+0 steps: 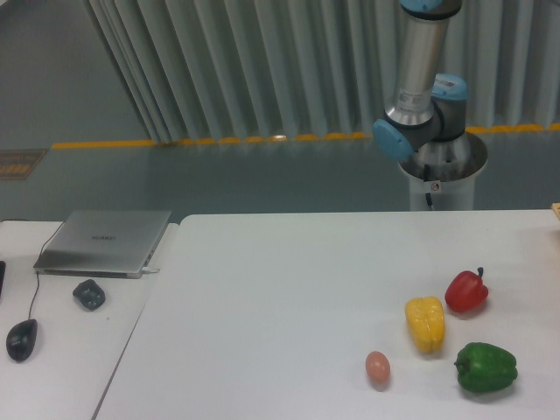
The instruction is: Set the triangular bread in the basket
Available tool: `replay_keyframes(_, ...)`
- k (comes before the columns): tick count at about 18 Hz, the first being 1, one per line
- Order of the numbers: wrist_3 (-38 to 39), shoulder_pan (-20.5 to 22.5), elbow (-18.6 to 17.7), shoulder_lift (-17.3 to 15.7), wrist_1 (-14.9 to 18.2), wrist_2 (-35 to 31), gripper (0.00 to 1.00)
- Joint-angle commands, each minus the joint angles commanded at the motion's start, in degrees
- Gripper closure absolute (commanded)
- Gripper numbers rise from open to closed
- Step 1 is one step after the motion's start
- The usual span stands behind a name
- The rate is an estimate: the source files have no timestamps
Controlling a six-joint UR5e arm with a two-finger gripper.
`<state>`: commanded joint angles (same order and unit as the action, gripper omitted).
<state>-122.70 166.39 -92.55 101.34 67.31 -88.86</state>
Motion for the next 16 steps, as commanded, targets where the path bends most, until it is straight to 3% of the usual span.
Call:
replay_keyframes(5, 1.4, -5.5, 2.3, -1.8, 7.6, 0.1, 0.0)
replay_keyframes(12, 16.0, -14.9, 2.5, -1.1, 7.4, -0.6, 0.0)
replay_keyframes(16, 17.1, -15.5, 2.8, 0.8, 7.3, -0.6, 0.0)
